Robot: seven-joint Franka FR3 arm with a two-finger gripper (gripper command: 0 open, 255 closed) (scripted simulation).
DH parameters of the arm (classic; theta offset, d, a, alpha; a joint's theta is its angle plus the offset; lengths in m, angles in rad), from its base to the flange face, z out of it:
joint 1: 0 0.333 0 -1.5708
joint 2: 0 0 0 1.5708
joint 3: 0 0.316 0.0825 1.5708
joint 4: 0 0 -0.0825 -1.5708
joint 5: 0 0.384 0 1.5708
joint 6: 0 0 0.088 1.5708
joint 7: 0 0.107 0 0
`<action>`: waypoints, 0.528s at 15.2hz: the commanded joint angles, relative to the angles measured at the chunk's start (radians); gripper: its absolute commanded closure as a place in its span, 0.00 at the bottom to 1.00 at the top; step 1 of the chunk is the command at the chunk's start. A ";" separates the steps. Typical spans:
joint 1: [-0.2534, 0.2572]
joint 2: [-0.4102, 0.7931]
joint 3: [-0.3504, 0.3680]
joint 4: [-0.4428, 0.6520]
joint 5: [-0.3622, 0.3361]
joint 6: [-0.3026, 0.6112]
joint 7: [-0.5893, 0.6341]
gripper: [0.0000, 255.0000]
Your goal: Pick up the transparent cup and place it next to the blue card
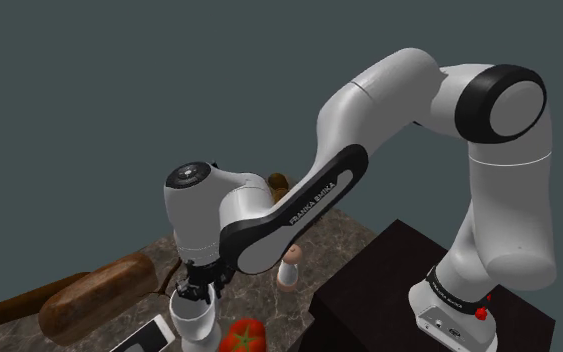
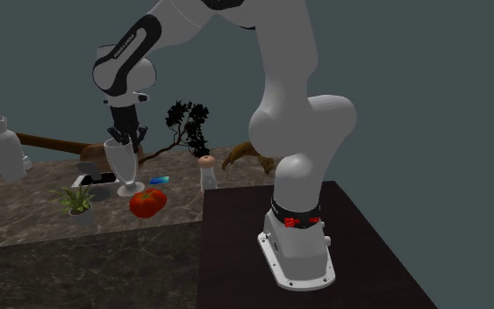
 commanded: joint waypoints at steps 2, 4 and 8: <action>0.008 0.025 -0.012 -0.009 -0.017 0.032 0.009 1.00; 0.014 0.043 -0.020 -0.012 -0.029 0.051 0.016 1.00; 0.024 0.073 -0.034 -0.014 -0.047 0.080 0.026 1.00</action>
